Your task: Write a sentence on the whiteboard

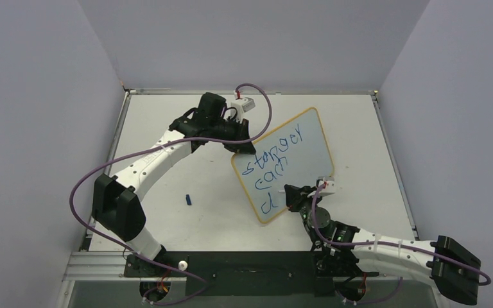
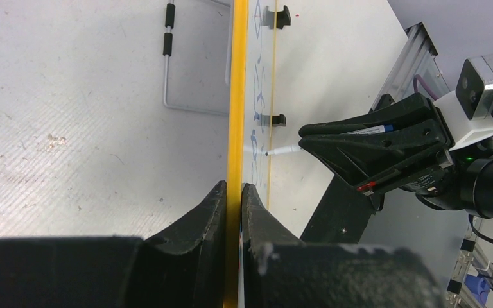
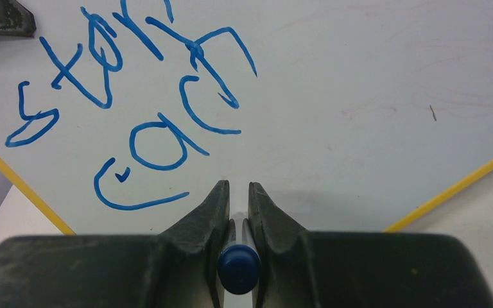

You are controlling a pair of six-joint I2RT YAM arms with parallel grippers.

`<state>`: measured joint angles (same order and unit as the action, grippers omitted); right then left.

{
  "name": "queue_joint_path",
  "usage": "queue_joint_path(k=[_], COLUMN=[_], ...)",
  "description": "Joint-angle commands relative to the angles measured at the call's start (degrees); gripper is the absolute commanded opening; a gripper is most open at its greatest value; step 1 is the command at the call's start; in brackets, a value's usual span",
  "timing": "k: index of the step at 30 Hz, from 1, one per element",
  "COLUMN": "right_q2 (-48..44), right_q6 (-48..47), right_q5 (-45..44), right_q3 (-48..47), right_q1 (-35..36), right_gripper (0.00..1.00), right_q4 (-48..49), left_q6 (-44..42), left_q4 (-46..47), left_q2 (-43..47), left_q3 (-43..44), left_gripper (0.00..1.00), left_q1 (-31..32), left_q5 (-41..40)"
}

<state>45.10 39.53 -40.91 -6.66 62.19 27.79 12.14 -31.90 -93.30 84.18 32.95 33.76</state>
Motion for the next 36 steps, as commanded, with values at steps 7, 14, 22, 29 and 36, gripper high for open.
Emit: queue_joint_path(k=[7, 14, 22, 29, 36], right_q2=[3.6, 5.7, 4.1, -0.1, -1.2], right_q6=[2.3, 3.6, 5.9, 8.7, 11.9], right_q5=[5.4, 8.0, 7.5, 5.6, 3.1], right_q3=[-0.9, 0.1, 0.9, 2.6, 3.8], right_q1=[-0.4, -0.4, -0.4, -0.3, -0.4], right_gripper=[0.00, 0.00, 0.00, 0.00, 0.00], right_q4=[3.4, 3.9, -1.2, -7.0, -9.2], left_q6=[1.8, 2.5, 2.5, 2.4, 2.6], left_q4=[2.7, 2.8, 2.4, 2.1, 2.1], left_q2=[3.0, 2.6, 2.9, 3.0, 2.8], left_q3=[-0.5, -0.3, 0.2, 0.5, 0.6], left_gripper=[0.00, 0.00, 0.00, 0.00, 0.00], left_q1=[0.3, 0.3, 0.3, 0.3, 0.3], left_q5=[-6.3, -7.3, -8.0, -8.2, -8.1])
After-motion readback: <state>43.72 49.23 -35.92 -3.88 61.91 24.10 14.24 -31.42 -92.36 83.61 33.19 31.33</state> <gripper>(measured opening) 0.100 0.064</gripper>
